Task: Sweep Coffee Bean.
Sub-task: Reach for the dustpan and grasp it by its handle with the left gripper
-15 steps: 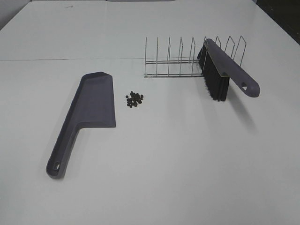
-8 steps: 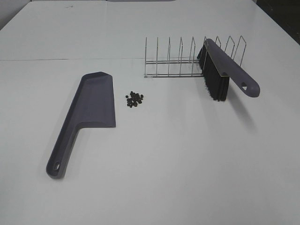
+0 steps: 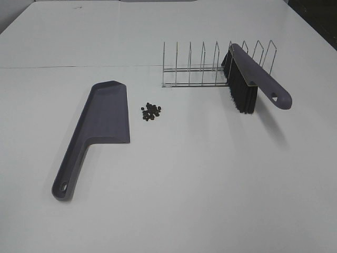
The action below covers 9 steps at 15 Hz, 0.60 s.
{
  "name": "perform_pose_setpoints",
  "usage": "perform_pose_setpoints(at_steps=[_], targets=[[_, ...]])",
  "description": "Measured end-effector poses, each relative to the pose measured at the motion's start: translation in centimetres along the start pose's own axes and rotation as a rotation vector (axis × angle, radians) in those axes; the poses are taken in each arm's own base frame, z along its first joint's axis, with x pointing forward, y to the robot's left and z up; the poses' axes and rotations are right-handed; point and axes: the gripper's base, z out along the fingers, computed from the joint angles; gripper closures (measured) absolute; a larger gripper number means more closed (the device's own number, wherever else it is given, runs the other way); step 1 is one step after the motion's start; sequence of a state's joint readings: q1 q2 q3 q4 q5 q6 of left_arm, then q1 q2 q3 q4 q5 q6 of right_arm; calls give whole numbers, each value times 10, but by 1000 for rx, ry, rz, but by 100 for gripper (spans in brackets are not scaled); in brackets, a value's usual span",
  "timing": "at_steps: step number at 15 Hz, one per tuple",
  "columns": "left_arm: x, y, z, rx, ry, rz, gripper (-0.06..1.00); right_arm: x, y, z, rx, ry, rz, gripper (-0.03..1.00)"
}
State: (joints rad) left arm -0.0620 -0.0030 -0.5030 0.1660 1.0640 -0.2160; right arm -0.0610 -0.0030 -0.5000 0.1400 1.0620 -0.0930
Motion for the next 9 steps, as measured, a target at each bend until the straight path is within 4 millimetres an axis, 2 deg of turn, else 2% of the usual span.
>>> perform_pose_setpoints(at_steps=[9], targets=[[0,0,0,0,0,0,23,0,0,0,0,0,0,18]])
